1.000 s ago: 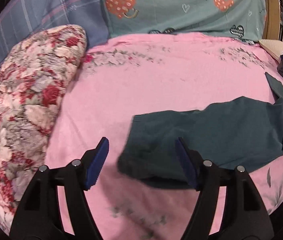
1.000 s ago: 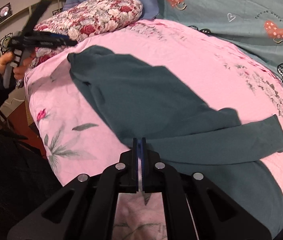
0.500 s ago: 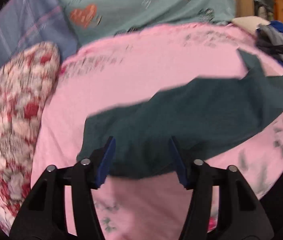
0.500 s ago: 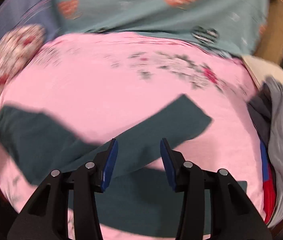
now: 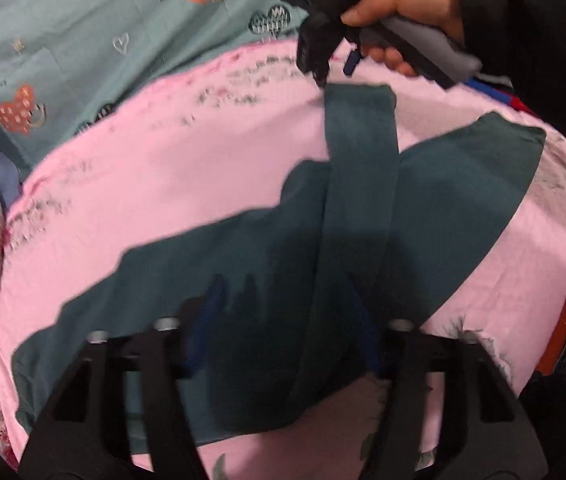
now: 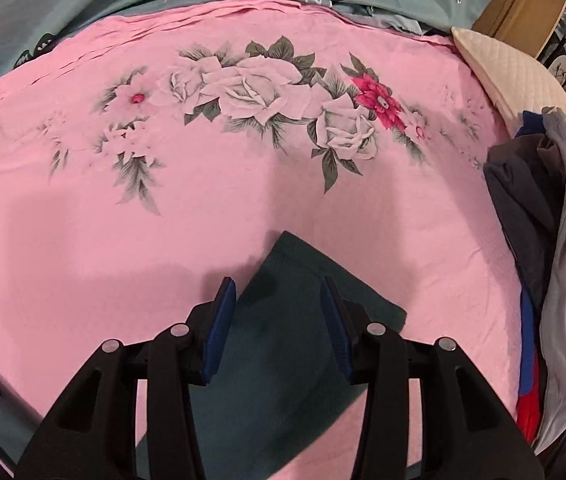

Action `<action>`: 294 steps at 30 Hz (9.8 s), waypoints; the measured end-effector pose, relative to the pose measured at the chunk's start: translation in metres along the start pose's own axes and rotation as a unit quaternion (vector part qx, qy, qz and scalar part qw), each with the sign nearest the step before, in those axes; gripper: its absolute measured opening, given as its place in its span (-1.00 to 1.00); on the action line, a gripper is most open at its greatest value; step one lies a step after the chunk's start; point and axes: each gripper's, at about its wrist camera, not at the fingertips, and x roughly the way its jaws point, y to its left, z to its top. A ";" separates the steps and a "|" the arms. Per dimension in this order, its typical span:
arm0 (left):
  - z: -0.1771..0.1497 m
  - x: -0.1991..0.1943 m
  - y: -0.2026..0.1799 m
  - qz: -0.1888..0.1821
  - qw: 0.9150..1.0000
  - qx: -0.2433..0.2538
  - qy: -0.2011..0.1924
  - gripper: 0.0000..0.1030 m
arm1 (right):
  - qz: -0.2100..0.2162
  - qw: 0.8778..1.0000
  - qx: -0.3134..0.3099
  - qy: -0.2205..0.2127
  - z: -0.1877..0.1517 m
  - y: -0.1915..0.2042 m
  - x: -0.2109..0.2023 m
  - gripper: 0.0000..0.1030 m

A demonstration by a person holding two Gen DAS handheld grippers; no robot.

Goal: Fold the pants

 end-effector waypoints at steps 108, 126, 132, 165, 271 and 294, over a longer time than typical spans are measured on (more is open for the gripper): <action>-0.010 -0.019 -0.073 -0.134 0.986 0.095 0.030 -0.95 | 0.173 0.978 0.112 -0.030 -0.243 -0.253 -0.073 -0.94; -0.015 -0.009 -0.035 -0.101 0.993 0.057 0.012 -0.19 | 0.188 0.973 0.122 -0.046 -0.238 -0.247 -0.073 -0.94; -0.008 -0.015 -0.028 -0.088 0.995 0.052 0.001 -0.26 | 0.188 0.974 0.120 -0.040 -0.236 -0.245 -0.068 -0.94; -0.007 -0.024 -0.042 -0.087 0.991 0.097 0.008 -0.99 | 0.205 0.968 0.131 -0.060 -0.239 -0.252 -0.091 -0.94; -0.079 0.012 0.178 0.072 0.978 -0.180 0.074 0.43 | 0.473 0.829 -0.156 0.253 -0.104 0.227 -0.044 -0.09; -0.089 0.011 0.181 0.059 0.976 -0.201 0.053 0.47 | 0.480 0.841 -0.144 0.202 -0.120 0.205 -0.059 -0.12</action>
